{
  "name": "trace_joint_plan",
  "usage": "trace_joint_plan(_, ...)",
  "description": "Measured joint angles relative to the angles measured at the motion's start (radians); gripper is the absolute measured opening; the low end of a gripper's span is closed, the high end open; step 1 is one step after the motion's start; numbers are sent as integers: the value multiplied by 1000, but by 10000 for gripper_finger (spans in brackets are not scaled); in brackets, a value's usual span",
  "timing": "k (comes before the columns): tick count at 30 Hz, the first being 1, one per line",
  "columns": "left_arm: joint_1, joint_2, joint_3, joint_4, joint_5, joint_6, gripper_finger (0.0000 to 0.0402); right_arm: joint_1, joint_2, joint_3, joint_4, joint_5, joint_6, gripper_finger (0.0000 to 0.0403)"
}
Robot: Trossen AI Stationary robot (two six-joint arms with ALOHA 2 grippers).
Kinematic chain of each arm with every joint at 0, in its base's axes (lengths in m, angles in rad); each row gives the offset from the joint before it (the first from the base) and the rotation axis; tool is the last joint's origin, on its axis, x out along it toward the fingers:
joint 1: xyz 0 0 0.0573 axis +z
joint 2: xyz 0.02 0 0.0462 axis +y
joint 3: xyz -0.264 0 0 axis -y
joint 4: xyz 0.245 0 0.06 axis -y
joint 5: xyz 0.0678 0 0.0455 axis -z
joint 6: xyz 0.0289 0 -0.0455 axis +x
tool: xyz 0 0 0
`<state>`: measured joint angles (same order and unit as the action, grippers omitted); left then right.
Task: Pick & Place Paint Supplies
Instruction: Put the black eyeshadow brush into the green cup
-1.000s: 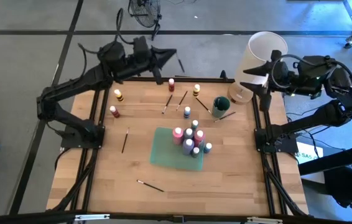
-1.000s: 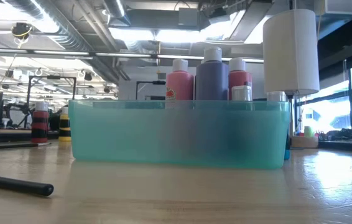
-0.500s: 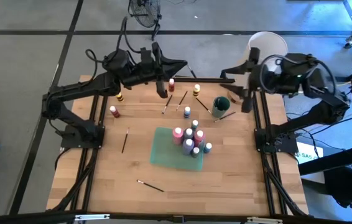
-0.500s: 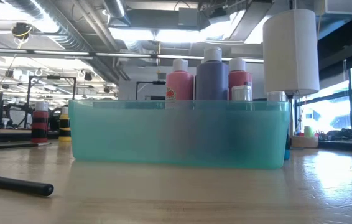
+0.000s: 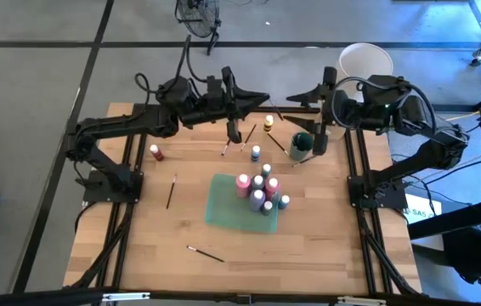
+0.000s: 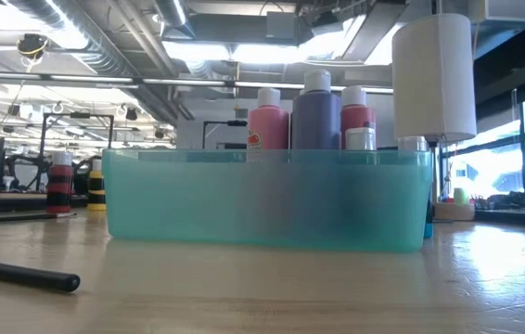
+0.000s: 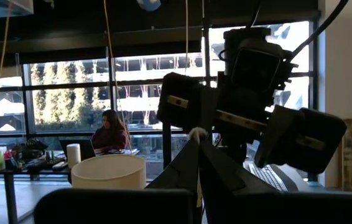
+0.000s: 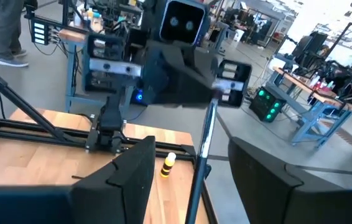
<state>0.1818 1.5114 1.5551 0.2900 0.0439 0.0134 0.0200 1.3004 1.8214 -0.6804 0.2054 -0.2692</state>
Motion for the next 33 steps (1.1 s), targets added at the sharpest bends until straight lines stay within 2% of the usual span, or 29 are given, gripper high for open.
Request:
trace_joint_plan(18, -11, 16, 0, -3, 29, 10, 2, -2, 62, 0, 3, 0, -16, 203)
trace_joint_plan(33, -10, 16, 0, -2, 29, 25, 2, -43, 62, 0, -1, 0, 0, 137)
